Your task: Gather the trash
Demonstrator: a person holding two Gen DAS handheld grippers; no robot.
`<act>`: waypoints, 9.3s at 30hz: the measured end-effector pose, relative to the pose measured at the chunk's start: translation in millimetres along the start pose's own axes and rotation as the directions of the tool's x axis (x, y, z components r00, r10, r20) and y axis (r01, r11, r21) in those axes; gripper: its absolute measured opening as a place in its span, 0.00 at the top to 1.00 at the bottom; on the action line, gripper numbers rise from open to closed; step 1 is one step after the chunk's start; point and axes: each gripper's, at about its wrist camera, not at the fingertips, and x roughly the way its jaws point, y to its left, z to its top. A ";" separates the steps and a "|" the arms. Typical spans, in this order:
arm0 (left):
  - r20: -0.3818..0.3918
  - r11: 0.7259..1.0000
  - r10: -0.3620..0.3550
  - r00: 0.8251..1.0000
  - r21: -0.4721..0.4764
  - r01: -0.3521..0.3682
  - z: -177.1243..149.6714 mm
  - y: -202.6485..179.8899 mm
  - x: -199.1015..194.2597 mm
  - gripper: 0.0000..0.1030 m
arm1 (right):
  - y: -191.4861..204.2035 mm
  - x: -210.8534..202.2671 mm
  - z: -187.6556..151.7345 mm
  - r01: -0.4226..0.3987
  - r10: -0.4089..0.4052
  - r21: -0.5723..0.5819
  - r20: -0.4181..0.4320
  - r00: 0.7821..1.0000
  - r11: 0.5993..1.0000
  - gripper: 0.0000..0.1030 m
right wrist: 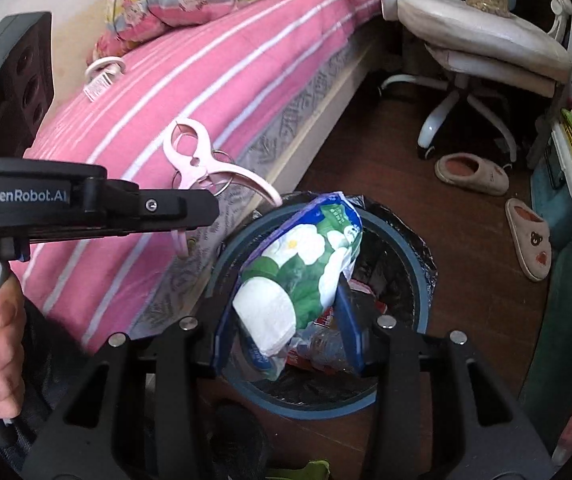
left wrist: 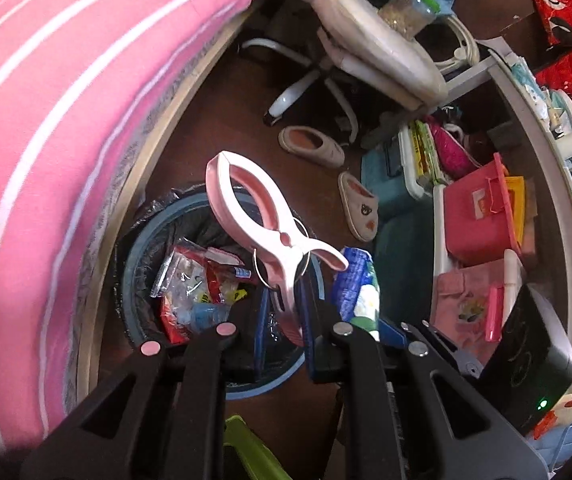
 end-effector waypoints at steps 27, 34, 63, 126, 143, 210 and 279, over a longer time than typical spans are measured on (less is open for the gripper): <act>0.429 0.959 -0.125 0.895 -0.178 0.219 -14.5 20.7 -134.5 0.21 | 56.8 -91.3 36.7 0.029 -0.014 -0.060 0.227 0.974 0.998 0.17; 0.628 0.957 -0.082 0.774 -0.166 0.237 -37.5 58.6 -250.6 0.14 | 135.3 -145.2 80.5 -0.056 0.115 -0.163 0.376 0.919 0.985 0.12; 0.570 0.974 0.185 0.800 -0.216 -0.071 155.0 355.8 -212.8 0.13 | 325.9 132.4 299.1 -0.164 0.342 -0.629 0.172 0.924 0.760 0.13; 0.625 0.977 -0.010 0.780 -0.160 0.141 179.0 383.8 -207.5 0.54 | 338.3 163.4 309.1 -0.221 0.355 -0.745 0.023 0.934 0.629 0.90; 0.699 0.937 -0.118 0.705 -0.156 0.312 -5.0 210.3 -267.6 0.54 | 269.4 -48.8 180.2 -0.296 0.448 -0.609 0.110 0.887 0.736 0.90; 0.287 0.988 -0.002 0.958 -0.144 0.046 -23.5 9.2 -84.1 0.10 | 17.6 -114.0 5.8 -0.085 0.103 -0.089 0.236 0.966 0.992 0.10; 0.573 0.697 0.715 0.402 -0.633 -0.338 -251.1 170.0 -371.4 0.05 | 364.0 -139.7 -77.6 -0.167 0.481 -0.687 0.294 0.826 0.707 0.05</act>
